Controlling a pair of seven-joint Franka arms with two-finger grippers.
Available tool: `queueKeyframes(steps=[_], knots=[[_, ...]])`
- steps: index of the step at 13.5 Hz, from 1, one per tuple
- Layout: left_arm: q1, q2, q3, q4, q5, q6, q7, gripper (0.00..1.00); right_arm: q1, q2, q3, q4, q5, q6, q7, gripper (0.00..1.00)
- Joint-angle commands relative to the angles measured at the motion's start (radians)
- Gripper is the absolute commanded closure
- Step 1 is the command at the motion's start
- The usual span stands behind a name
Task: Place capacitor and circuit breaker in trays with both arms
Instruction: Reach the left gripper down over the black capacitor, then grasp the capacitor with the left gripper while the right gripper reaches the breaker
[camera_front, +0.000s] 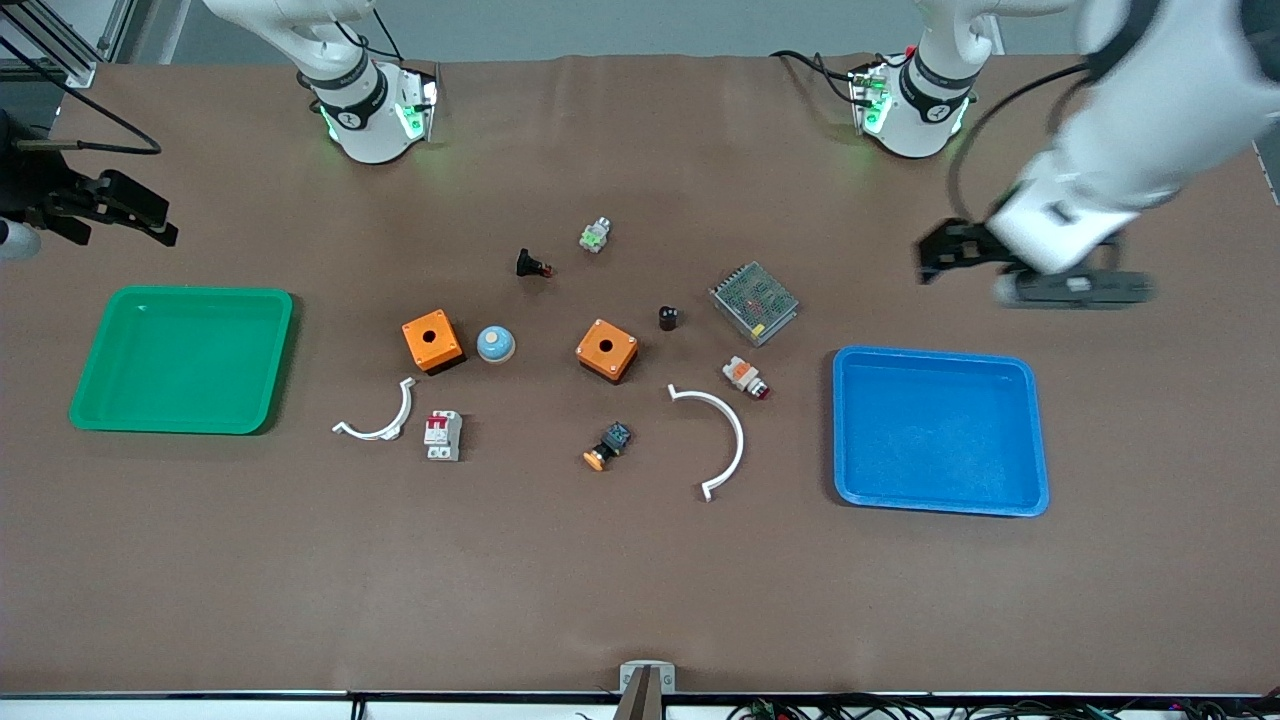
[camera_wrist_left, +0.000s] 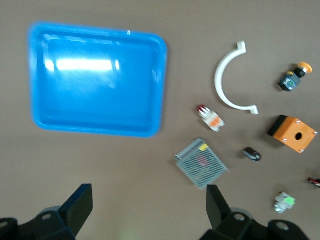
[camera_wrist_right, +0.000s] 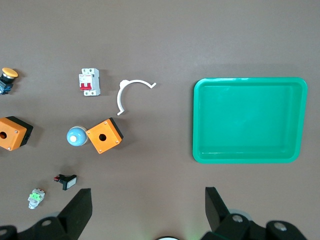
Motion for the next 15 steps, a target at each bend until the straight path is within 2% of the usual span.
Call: queueKeyframes(steps=[1, 3, 6, 7, 9, 11, 15], knots=[[-0.058, 0.138, -0.087, 0.028, 0.0, 0.044, -0.175, 0.0, -0.015, -0.023, 0.008, -0.024, 0.002, 0.009, -0.013, 0.0], [-0.162, 0.218, -0.095, 0.03, 0.008, 0.1, -0.296, 0.0, -0.015, -0.023, 0.008, -0.024, 0.002, 0.009, -0.013, 0.0], [-0.285, 0.356, -0.09, 0.03, 0.017, 0.271, -0.506, 0.0, -0.015, -0.022, 0.008, -0.021, 0.002, 0.002, -0.012, 0.0], [-0.323, 0.399, -0.087, 0.028, 0.054, 0.326, -0.558, 0.0, -0.015, -0.022, 0.008, -0.016, 0.002, -0.002, -0.01, 0.0], [-0.36, 0.479, -0.09, 0.03, 0.134, 0.376, -0.657, 0.0, -0.017, -0.01, 0.008, 0.016, -0.006, 0.0, -0.01, 0.0], [-0.374, 0.53, -0.089, 0.027, 0.158, 0.407, -0.678, 0.0, -0.018, 0.021, 0.008, 0.028, -0.014, 0.003, -0.005, 0.0], [-0.408, 0.58, -0.089, 0.019, 0.175, 0.479, -0.749, 0.0, -0.021, 0.153, 0.007, 0.037, -0.017, 0.015, -0.011, 0.0]])
